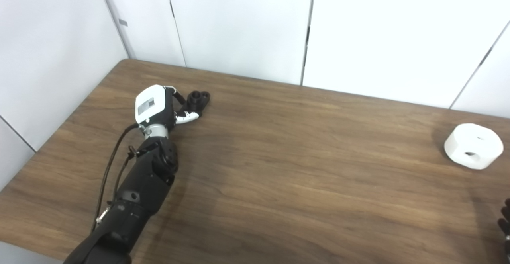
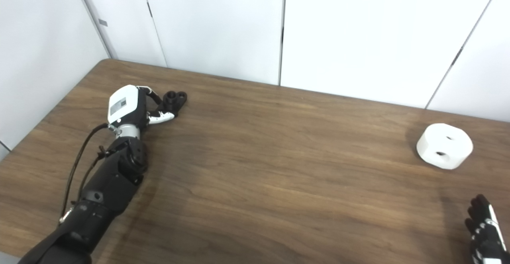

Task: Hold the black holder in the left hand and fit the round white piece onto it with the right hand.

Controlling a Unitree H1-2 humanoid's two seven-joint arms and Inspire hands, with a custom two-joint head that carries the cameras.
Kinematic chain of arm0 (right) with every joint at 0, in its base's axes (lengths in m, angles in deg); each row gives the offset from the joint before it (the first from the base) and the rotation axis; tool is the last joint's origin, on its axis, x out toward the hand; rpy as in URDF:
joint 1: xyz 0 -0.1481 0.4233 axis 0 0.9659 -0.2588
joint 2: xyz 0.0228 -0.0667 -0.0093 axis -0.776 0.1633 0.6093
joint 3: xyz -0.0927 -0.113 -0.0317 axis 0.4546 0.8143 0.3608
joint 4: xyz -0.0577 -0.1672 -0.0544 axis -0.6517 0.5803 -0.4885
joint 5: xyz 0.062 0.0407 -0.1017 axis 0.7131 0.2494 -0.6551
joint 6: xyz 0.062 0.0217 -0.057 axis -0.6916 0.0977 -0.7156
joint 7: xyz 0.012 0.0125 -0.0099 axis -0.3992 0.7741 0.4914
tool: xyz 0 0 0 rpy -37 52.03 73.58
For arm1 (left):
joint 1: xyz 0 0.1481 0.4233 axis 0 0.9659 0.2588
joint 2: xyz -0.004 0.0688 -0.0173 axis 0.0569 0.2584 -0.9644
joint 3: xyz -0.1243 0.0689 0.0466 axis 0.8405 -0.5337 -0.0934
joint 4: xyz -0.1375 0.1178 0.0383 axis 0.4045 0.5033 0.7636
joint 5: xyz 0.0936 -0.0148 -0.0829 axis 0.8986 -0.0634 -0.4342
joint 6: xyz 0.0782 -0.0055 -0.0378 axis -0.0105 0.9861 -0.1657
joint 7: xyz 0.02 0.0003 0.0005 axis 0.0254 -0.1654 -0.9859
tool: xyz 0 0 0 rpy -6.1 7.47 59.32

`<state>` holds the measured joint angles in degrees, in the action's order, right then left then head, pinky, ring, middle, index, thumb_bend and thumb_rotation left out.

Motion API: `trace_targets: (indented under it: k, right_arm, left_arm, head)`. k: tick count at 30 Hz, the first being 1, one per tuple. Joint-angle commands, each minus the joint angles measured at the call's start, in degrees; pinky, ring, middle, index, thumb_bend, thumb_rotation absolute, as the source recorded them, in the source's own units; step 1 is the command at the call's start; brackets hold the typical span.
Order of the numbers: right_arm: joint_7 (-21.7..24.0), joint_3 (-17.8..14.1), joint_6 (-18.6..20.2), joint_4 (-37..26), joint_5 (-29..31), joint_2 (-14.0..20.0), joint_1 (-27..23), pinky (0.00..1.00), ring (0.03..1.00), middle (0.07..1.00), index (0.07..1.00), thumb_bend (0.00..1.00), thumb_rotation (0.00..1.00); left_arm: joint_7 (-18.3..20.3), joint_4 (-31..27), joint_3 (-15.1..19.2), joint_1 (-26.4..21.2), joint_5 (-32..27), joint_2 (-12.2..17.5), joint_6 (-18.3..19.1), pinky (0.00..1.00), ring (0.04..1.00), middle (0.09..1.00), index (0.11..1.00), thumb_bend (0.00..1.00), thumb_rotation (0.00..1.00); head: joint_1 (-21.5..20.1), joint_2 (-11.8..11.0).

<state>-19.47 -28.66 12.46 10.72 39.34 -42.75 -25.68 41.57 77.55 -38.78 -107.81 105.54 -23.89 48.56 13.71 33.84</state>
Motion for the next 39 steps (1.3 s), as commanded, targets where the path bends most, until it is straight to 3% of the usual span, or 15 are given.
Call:
trace_targets:
  k: [1, 12, 17, 23, 32, 35, 39]
  right_arm:
    - [-0.4, 1.7, -1.7, 2.8, 0.6, -3.1, 1.9, 1.0, 1.0, 0.995, 1.0, 0.7, 1.0]
    - [-0.4, 1.9, -0.9, 1.5, 0.5, -3.2, 2.1, 1.0, 1.0, 0.993, 1.0, 0.72, 1.0]
    - [-0.5, 2.0, -1.0, 1.3, 0.5, -3.4, 2.1, 1.0, 0.998, 0.988, 1.0, 0.67, 1.0]
    - [-0.8, 2.4, -0.7, 0.3, -1.2, -3.6, 2.4, 1.0, 1.0, 0.997, 1.0, 0.63, 1.0]
    - [-1.2, 3.0, -0.8, -1.3, -2.5, -4.6, 2.9, 1.0, 0.999, 0.995, 1.0, 0.56, 1.0]
    - [-1.6, 3.3, -0.2, -2.1, -2.8, -4.9, 3.1, 1.0, 1.0, 0.996, 1.0, 0.56, 1.0]
    - [-1.9, 3.8, 1.2, -3.2, -3.3, -5.2, 3.5, 1.0, 1.0, 0.996, 1.0, 0.58, 1.0]
  left_arm:
    - [-0.1, -3.1, 0.2, -0.8, -0.3, 1.4, -1.9, 0.95, 0.872, 0.77, 0.486, 0.52, 0.05]
    - [9.6, -15.5, -1.6, 3.6, -2.9, -0.4, 0.0, 0.87, 0.876, 0.794, 0.489, 0.51, 0.05]
    - [14.4, -21.9, -2.8, 6.4, -4.0, -2.0, 1.1, 0.85, 0.885, 0.806, 0.489, 0.51, 0.06]
    - [18.4, -28.2, -6.4, 11.3, -3.4, -4.4, 0.7, 0.91, 0.899, 0.811, 0.49, 0.51, 0.06]
    - [20.1, -30.7, -11.7, 16.6, -2.1, -6.1, -5.0, 0.9, 0.88, 0.81, 0.49, 0.51, 0.05]
    - [21.3, -32.1, -13.5, 18.3, -1.8, -6.4, -6.1, 0.86, 0.888, 0.814, 0.49, 0.51, 0.05]
    - [22.4, -33.4, -15.9, 20.2, -1.4, -6.4, -8.1, 0.9, 0.893, 0.813, 0.49, 0.51, 0.05]
  head:
    - [0.1, 0.0]
    - [-1.8, 1.2]
    - [-2.6, 1.5]
    - [-4.3, 2.2]
    - [-7.4, 3.5]
    - [-9.0, 4.3]
    - [-11.0, 5.1]
